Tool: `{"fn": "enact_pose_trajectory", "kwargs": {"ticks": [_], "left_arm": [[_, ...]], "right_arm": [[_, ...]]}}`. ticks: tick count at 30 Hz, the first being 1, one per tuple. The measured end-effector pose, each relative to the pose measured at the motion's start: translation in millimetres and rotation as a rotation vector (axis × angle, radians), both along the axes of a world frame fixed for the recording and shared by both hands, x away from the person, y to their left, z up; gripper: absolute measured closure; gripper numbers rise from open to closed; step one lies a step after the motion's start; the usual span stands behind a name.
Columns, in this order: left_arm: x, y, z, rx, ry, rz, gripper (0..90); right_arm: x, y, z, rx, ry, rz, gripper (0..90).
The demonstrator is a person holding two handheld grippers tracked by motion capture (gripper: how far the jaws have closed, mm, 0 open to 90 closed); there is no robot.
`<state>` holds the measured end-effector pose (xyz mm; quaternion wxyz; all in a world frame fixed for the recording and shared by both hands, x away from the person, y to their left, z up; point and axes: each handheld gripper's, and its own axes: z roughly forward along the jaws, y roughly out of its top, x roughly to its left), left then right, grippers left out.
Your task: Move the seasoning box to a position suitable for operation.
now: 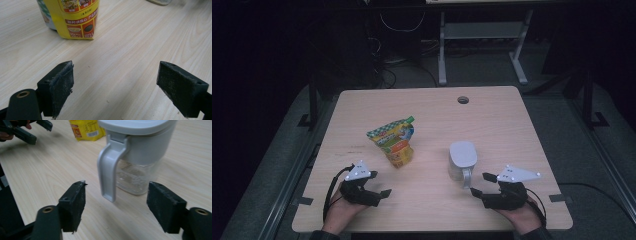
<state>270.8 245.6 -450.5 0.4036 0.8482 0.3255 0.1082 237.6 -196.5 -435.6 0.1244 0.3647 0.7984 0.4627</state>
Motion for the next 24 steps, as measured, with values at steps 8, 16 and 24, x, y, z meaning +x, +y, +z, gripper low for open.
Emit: {"fn": "enact_pose_trajectory", "kwargs": {"ticks": [8, 16, 24], "left_arm": [[-0.6, -2.4, -0.5, 0.000, 0.003, -0.008, 14.0], [-1.0, -3.3, -0.8, 0.000, 0.009, -0.009, 14.1], [-1.4, -3.9, -1.0, 0.001, 0.011, -0.011, 14.2]], "right_arm": [[2.7, 16.1, -0.5, -0.005, 0.022, -0.001, 42.9], [10.1, 26.2, -1.9, -0.011, 0.025, -0.017, 47.8], [13.7, 34.1, -3.4, -0.022, 0.034, -0.042, 53.5]]}}
